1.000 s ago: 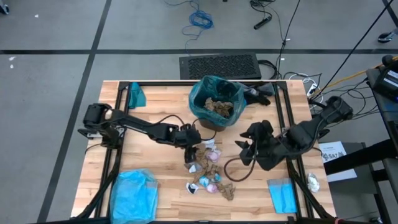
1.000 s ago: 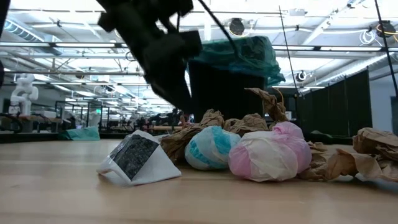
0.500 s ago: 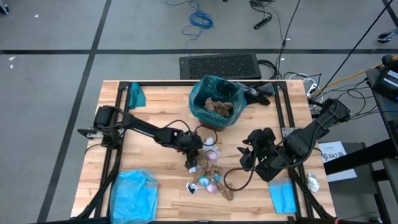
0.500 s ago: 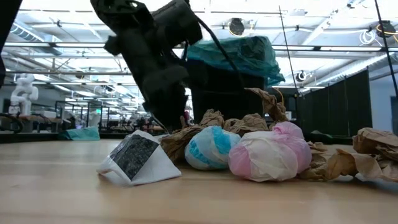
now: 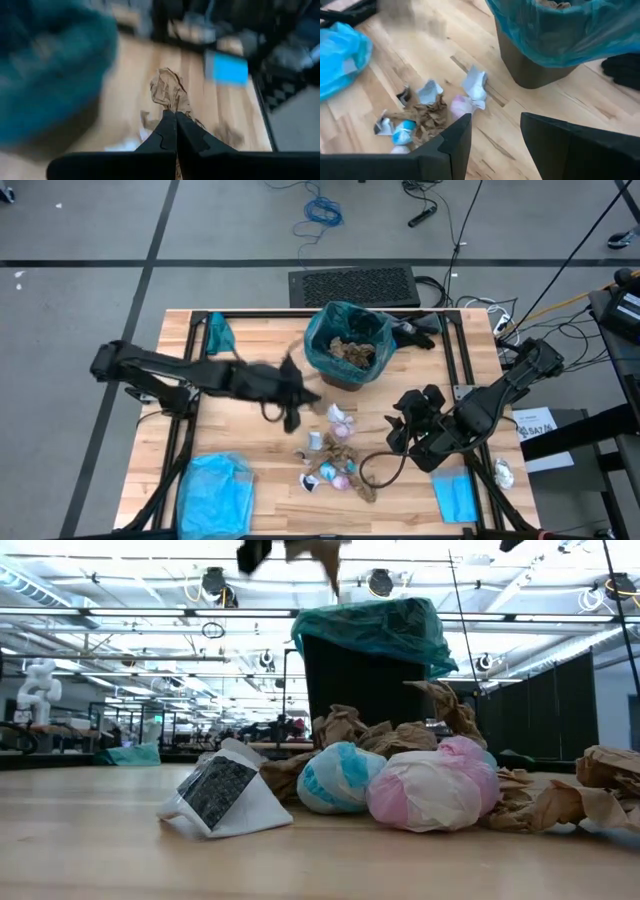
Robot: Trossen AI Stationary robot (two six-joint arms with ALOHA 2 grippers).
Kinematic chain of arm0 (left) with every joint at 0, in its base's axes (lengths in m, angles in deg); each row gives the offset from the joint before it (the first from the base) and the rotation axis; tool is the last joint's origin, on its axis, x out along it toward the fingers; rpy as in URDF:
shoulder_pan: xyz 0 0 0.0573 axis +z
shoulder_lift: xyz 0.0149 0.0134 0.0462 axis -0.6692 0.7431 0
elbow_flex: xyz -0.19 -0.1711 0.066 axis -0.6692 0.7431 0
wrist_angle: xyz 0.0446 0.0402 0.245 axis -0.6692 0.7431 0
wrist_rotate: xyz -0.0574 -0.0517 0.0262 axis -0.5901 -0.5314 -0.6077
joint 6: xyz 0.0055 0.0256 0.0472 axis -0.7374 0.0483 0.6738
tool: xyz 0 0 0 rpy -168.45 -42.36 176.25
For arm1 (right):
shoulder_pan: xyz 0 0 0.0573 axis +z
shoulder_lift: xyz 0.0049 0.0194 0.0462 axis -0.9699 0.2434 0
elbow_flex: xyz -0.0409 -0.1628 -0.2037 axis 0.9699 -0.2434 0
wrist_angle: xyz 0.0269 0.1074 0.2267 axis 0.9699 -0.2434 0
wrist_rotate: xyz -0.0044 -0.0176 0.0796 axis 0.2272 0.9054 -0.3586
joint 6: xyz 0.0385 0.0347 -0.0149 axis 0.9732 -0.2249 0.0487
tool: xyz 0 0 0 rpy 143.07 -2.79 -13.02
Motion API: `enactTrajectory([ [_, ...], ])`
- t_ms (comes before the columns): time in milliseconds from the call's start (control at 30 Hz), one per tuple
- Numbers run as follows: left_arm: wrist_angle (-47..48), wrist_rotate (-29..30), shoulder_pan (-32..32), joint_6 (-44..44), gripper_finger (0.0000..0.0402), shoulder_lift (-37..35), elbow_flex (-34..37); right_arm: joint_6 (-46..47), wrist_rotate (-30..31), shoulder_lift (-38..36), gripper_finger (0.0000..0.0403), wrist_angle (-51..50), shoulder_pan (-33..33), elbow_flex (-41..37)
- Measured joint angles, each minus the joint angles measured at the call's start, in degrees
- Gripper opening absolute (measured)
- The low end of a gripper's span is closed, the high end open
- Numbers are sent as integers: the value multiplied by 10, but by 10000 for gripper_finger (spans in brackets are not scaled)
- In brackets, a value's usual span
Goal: Place trash/remove bag and relplace
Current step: Put the brown napkin into the blue trash bag inside the black trash bin
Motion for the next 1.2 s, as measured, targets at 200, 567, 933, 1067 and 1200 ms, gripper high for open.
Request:
enactTrajectory([
  [200,19,20,87,112,1,-1,-81,-6,-16,0,162,135,-1,-74],
  [567,25,-135,250,216,21,111,-141,-93,-50,11,164,476,-17,-247],
  [933,28,-205,262,212,175,106,-151,-237,-130,108,243,614,-71,-279],
  [1067,37,-205,252,182,202,40,-151,-240,-201,153,268,637,-81,-279],
  [1200,92,-179,228,156,202,-24,-151,-185,-257,192,271,636,-84,-279],
])
